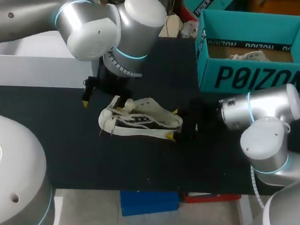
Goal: Take the shoe out of the shoebox, open the shoe tongue, remove and reinsert the insole, then place the shoe into the shoebox
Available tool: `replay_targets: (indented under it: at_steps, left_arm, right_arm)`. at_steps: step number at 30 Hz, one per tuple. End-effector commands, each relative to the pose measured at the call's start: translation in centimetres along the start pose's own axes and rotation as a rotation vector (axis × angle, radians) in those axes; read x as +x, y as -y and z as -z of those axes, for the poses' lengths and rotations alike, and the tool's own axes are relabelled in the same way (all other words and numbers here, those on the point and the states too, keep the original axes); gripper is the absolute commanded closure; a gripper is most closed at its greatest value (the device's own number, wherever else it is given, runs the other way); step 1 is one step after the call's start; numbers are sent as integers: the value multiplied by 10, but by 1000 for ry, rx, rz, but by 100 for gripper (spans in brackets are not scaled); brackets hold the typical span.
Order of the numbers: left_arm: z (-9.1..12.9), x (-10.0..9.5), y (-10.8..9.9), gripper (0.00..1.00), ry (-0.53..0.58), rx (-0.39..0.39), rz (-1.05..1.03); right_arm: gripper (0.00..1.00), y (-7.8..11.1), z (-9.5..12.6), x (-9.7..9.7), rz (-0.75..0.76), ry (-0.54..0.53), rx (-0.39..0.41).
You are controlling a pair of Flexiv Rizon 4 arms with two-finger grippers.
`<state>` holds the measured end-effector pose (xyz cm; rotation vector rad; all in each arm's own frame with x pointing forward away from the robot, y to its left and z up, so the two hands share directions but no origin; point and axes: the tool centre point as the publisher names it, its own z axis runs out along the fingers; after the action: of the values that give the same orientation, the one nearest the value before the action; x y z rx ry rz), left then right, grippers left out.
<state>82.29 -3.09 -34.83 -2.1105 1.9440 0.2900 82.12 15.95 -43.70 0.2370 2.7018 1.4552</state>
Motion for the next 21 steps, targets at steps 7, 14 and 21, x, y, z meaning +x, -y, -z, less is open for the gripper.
replay_targets:
  at_steps: [7, 14, 21]
  left_arm:
    - [60, 12, -13, 100, -430, 25, -898]
    - [74, 48, -22, 100, -444, 52, -1442]
    - [80, 74, -22, 100, -437, 65, -1659]
  right_arm:
    - [100, 2, -4, -1, -2, -1, 3]
    - [100, 2, -4, -1, -2, -1, 3]
    - [100, 2, -4, -1, -2, -1, 3]
